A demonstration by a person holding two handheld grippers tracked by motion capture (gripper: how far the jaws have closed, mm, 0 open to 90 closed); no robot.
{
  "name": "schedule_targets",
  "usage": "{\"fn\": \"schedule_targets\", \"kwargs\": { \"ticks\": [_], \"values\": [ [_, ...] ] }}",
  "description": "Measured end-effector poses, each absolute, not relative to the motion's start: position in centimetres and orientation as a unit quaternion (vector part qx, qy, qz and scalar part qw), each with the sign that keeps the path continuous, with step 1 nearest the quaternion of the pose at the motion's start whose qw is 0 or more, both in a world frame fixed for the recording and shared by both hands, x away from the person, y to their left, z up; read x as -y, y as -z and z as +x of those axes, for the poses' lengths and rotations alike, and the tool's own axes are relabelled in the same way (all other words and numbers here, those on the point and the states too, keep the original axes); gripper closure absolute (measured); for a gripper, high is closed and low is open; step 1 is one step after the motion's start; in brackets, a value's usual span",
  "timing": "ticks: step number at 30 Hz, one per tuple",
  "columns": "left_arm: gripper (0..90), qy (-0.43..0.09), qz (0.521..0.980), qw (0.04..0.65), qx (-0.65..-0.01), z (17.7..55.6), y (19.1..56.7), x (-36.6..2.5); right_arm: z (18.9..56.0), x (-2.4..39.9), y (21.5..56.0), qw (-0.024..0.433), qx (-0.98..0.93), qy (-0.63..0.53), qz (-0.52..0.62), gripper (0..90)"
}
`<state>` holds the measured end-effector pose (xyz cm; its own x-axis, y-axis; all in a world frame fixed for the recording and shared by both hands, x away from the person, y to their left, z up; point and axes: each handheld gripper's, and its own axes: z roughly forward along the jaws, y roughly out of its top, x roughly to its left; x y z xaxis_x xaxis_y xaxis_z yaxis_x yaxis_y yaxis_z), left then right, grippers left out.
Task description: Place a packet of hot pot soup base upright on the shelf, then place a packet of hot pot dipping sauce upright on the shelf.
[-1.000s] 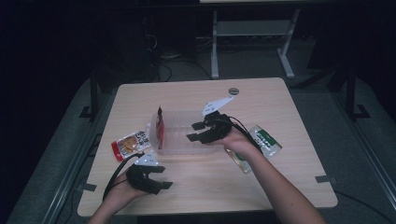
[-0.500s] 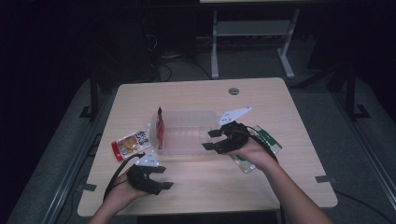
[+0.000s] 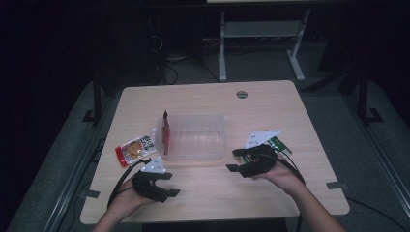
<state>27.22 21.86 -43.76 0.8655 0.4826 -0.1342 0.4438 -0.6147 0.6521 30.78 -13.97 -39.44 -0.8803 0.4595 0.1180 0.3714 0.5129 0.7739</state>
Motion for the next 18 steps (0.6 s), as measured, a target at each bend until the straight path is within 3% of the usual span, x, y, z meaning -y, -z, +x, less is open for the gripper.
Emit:
{"fn": "schedule_targets", "kwargs": {
  "ticks": [18],
  "values": [
    [28.3, -0.039, 0.903, 0.343, -0.256, 27.4, 42.9, -24.1, 28.1, 18.8, 42.1, 0.059, -0.862, -0.412, 0.288, 34.9]
  ]
}}
